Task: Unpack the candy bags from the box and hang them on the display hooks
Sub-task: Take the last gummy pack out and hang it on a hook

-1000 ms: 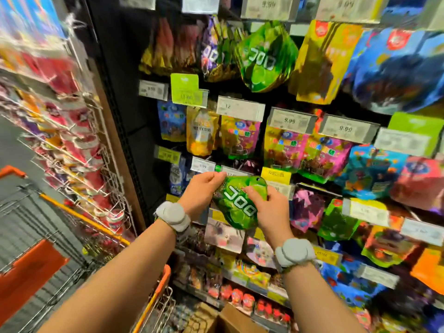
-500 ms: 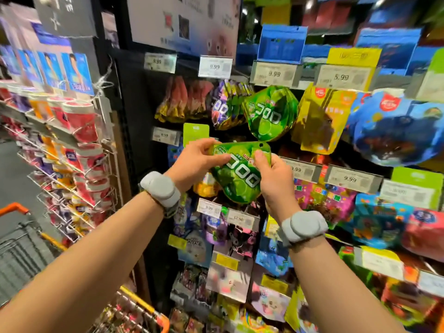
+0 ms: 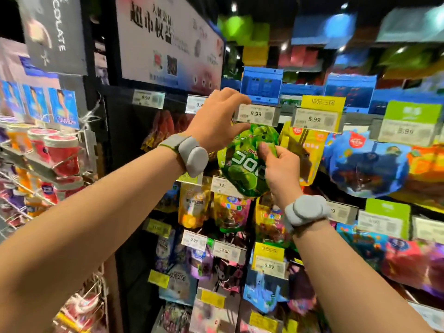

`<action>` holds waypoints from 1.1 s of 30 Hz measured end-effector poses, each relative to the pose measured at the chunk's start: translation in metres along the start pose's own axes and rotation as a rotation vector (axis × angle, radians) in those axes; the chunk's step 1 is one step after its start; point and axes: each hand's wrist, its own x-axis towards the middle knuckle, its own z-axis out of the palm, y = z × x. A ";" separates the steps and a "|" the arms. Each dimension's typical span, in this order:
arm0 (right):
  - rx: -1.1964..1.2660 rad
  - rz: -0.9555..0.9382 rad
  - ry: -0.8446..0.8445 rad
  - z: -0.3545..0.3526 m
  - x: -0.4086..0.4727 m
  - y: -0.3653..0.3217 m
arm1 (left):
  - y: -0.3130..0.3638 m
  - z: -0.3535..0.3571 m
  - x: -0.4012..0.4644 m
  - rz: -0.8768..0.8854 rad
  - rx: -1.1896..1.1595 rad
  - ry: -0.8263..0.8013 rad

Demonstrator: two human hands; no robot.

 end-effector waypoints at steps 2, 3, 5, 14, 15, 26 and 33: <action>-0.019 0.004 0.003 0.000 0.004 -0.001 | 0.001 0.002 0.007 0.026 0.038 0.028; -0.032 0.007 0.002 -0.001 0.004 -0.002 | 0.002 0.003 0.010 0.015 0.044 0.034; -0.051 -0.005 -0.007 -0.002 0.007 -0.004 | 0.004 0.004 0.016 0.000 0.055 0.031; -0.117 -0.014 0.005 -0.004 0.017 -0.008 | 0.006 0.016 0.025 0.070 0.284 -0.011; -0.123 -0.019 0.005 -0.004 0.019 -0.007 | 0.004 0.017 0.025 0.080 0.301 -0.005; -0.239 -0.123 -0.006 0.003 0.026 -0.008 | -0.008 0.001 0.034 0.133 0.192 -0.047; -0.470 -0.226 -0.017 0.013 0.050 -0.023 | -0.001 -0.010 0.048 -0.013 0.114 -0.123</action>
